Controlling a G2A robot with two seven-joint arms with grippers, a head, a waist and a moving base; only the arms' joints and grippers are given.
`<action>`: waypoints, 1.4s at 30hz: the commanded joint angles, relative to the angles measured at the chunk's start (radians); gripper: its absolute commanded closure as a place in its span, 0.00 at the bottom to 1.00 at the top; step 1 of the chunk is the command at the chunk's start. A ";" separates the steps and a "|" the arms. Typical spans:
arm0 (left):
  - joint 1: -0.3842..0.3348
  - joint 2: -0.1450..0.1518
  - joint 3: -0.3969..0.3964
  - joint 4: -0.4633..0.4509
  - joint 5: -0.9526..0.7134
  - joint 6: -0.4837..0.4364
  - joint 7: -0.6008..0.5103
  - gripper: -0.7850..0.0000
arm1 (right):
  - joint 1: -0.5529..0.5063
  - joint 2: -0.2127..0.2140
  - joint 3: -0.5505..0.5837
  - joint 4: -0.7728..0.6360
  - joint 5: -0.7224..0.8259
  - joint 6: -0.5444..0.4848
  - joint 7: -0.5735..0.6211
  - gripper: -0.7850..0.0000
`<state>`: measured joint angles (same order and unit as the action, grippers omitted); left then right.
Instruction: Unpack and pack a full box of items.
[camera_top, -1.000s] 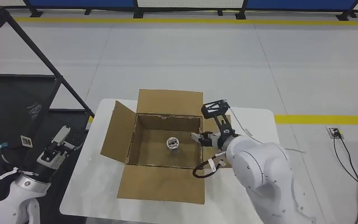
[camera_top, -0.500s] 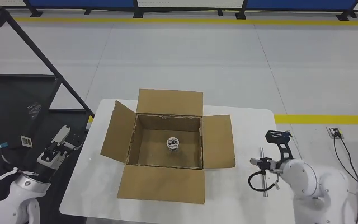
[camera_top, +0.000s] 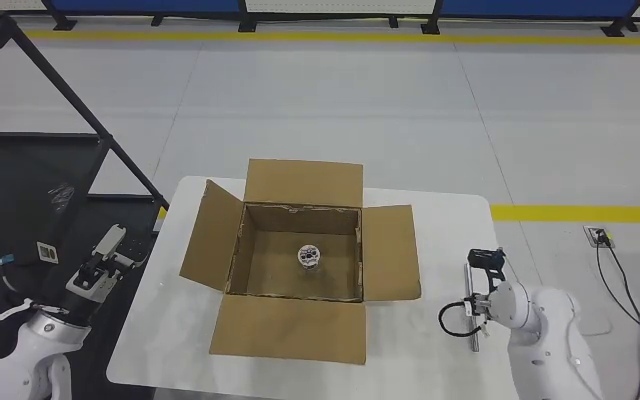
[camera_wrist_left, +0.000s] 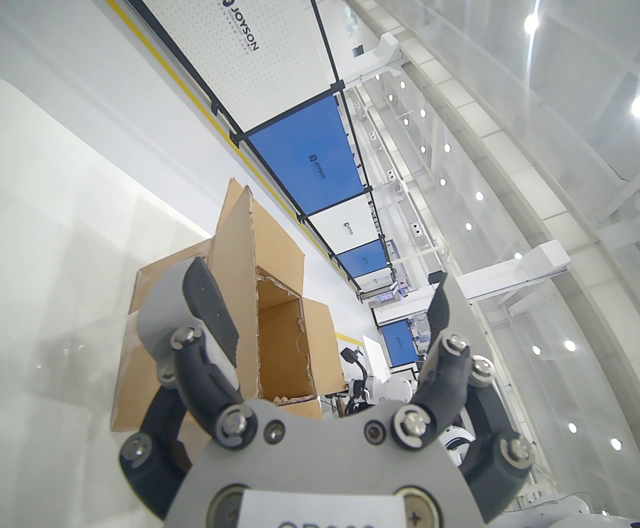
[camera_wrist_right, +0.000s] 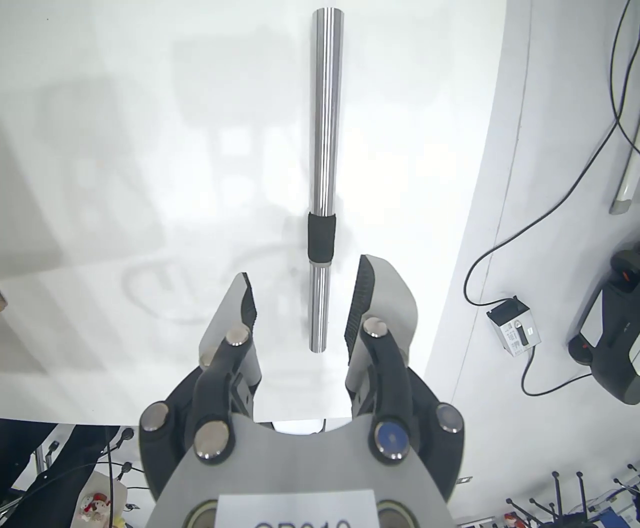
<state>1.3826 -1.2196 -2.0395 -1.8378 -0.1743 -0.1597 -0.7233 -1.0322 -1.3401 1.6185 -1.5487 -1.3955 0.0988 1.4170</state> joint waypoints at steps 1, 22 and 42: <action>0.000 0.000 0.000 0.000 0.000 0.000 0.000 0.00 | 0.014 0.001 0.001 0.034 0.007 0.001 -0.016 0.50; 0.000 0.000 0.000 0.000 0.000 0.000 0.000 0.00 | 0.047 0.014 -0.008 0.177 0.067 -0.001 -0.100 0.65; 0.000 0.000 0.000 0.000 0.000 0.000 0.000 0.00 | 0.075 0.026 -0.024 0.192 0.074 0.036 -0.107 1.00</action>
<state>1.3826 -1.2196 -2.0395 -1.8378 -0.1743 -0.1597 -0.7233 -0.9570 -1.3149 1.5912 -1.3422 -1.3249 0.1299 1.3171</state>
